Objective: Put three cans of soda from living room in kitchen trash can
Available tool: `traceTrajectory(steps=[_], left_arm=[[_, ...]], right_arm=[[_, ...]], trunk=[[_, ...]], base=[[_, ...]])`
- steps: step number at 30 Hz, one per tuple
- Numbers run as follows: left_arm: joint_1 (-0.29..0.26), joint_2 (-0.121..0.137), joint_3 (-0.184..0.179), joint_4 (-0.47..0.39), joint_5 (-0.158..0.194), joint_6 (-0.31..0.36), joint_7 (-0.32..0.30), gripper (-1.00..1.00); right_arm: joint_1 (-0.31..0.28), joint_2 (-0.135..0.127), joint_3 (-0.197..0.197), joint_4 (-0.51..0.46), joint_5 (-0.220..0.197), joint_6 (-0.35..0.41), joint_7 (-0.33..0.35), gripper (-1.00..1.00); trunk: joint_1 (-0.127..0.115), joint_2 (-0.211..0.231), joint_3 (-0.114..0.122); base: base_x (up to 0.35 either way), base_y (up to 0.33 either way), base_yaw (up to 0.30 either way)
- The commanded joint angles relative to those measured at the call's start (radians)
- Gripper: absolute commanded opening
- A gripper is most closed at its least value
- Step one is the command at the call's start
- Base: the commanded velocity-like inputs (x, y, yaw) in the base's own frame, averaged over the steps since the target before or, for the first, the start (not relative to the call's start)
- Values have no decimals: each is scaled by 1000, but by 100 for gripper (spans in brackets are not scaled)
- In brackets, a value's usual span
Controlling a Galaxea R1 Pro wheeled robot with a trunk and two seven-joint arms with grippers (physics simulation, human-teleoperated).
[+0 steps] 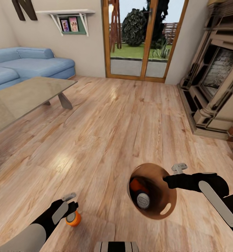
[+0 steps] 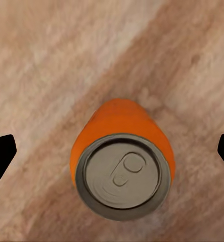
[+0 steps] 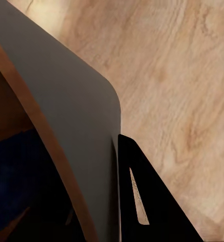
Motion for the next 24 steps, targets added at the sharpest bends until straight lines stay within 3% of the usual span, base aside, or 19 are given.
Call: traceTrajectory(steps=[1, 21, 24], left_arm=[[-1, -1, 0, 0, 0, -2, -1, 100], [-5, -10, -1, 0, 0, -5, -3, 100], [-5, -11, -3, -1, 0, -5, -4, 100]], right_arm=[[-1, -2, 0, -1, -36, 0, 4, -100], [-1, -5, 0, -1, -36, 0, 4, -100], [-1, -5, 0, -1, -36, 0, 4, -100]], trunk=[[0, 0, -4], [9, -5, -81], [9, -5, -81]], base=[[0, 0, 0], [0, 0, 0], [0, 0, 0]])
